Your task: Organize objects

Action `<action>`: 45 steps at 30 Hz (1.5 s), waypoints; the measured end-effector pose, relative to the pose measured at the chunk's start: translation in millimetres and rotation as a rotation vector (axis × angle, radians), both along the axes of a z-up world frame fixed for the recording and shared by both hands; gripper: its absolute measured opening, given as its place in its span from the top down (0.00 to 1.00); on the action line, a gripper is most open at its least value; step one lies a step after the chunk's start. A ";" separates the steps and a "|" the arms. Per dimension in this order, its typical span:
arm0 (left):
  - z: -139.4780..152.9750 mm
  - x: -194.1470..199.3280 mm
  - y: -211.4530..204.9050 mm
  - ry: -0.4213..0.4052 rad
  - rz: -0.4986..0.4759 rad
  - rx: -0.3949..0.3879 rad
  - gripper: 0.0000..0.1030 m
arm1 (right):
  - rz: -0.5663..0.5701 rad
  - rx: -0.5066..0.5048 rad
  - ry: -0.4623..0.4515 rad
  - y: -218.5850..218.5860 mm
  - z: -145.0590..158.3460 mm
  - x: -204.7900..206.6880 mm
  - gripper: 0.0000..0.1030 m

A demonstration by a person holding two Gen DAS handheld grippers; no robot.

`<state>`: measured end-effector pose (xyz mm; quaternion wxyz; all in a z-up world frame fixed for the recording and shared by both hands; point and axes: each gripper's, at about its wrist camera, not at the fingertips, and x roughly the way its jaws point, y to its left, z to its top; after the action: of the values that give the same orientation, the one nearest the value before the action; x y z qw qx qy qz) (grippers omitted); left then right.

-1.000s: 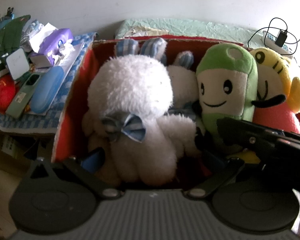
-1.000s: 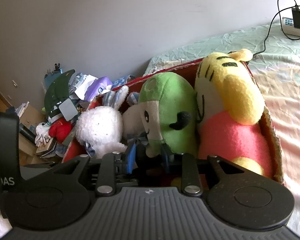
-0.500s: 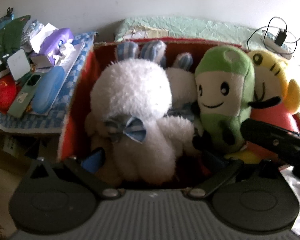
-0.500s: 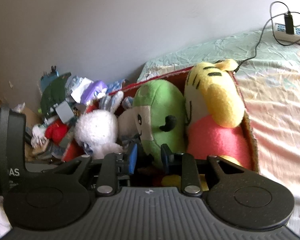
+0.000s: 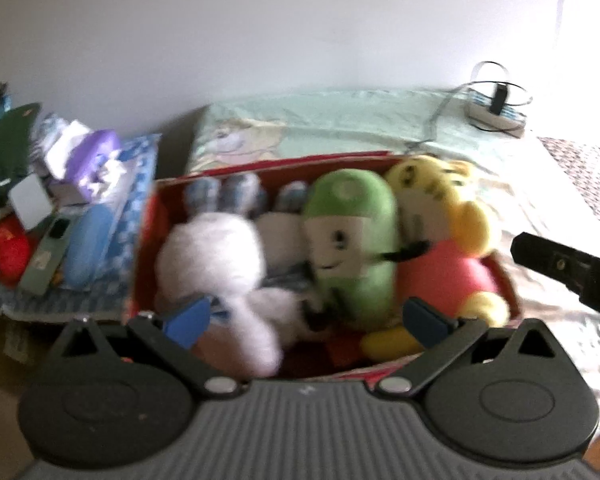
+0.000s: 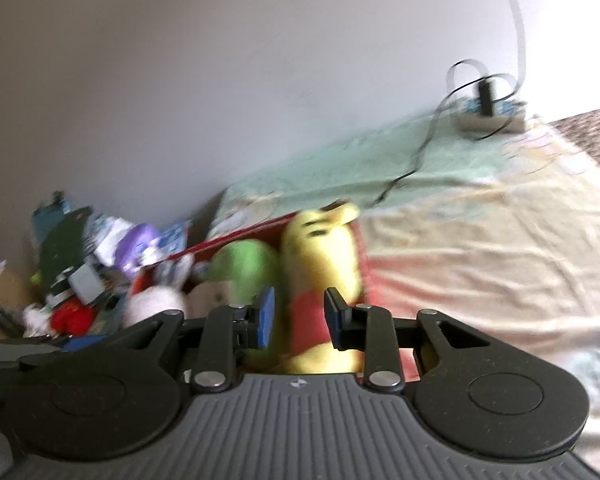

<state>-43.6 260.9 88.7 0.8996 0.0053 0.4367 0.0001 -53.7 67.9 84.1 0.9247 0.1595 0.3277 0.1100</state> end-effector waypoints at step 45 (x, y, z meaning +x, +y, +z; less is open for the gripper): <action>-67.7 3.5 -254.0 0.201 -0.152 0.089 0.05 | -0.270 -0.228 0.232 -211.6 -56.4 -14.0 0.63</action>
<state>-40.1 6.9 20.9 0.8477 0.0784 0.5223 -0.0491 -67.7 -143.8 27.7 0.8992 0.1080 0.4178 -0.0717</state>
